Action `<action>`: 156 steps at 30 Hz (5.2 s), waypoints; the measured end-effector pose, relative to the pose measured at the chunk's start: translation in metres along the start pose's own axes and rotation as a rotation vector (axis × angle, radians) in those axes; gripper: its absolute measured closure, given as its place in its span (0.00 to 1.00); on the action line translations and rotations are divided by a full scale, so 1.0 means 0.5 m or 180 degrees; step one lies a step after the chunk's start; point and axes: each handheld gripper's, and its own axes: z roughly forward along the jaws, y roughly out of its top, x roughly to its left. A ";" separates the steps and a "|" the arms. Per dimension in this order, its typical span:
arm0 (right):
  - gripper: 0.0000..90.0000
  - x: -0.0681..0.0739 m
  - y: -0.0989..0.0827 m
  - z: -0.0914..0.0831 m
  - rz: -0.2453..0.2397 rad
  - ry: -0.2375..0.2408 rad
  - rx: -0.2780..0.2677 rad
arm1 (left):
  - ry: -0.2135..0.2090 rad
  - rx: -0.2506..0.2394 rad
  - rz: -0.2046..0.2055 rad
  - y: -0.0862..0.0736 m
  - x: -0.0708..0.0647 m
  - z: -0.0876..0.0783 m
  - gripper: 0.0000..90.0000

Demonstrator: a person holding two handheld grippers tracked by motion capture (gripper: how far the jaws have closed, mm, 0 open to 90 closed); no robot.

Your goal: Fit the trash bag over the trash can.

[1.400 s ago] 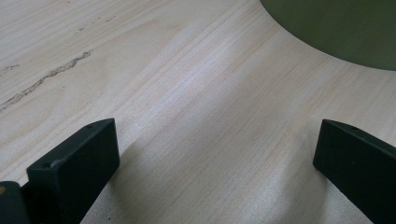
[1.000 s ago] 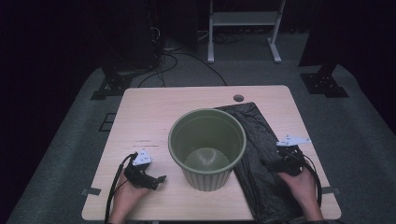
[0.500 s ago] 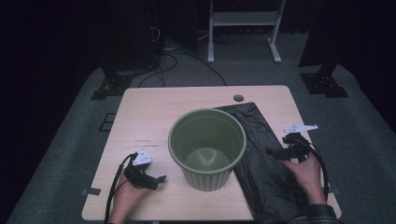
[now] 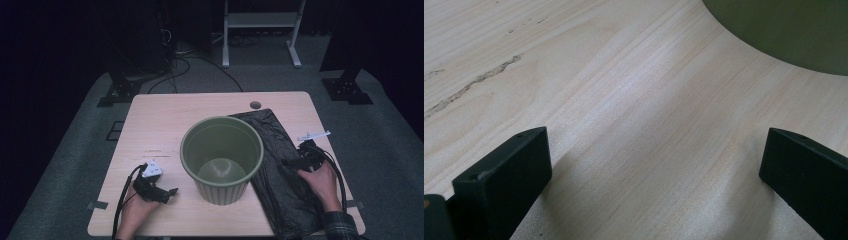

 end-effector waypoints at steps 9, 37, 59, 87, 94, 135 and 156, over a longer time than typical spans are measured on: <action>0.10 0.030 0.008 0.018 -0.0093 0.0226 0.0008 | -0.0001 0.0000 0.0000 0.000 0.000 0.000 0.00; 0.10 0.135 0.051 0.066 -0.0445 0.0590 0.0173 | -0.0001 0.0000 0.0000 0.000 0.000 0.000 0.00; 0.12 0.204 0.057 0.088 -0.0773 0.0293 0.0199 | -0.0002 0.0001 0.0002 0.000 0.000 0.000 0.00; 0.98 0.210 0.030 0.066 -0.0950 0.0700 0.0036 | -0.0001 0.0000 0.0000 0.000 0.000 0.000 0.00; 0.99 0.200 0.029 0.031 -0.0883 0.1000 -0.0111 | -0.0002 0.0000 0.0000 0.000 0.000 0.000 0.00; 0.98 0.210 0.088 -0.246 -0.1400 0.1968 -0.0701 | 0.0008 0.0000 -0.0006 0.000 0.000 0.001 0.00; 0.98 0.297 0.196 -0.275 -0.1837 0.2305 -0.0679 | 0.0010 -0.0005 -0.0007 0.000 0.000 0.001 0.00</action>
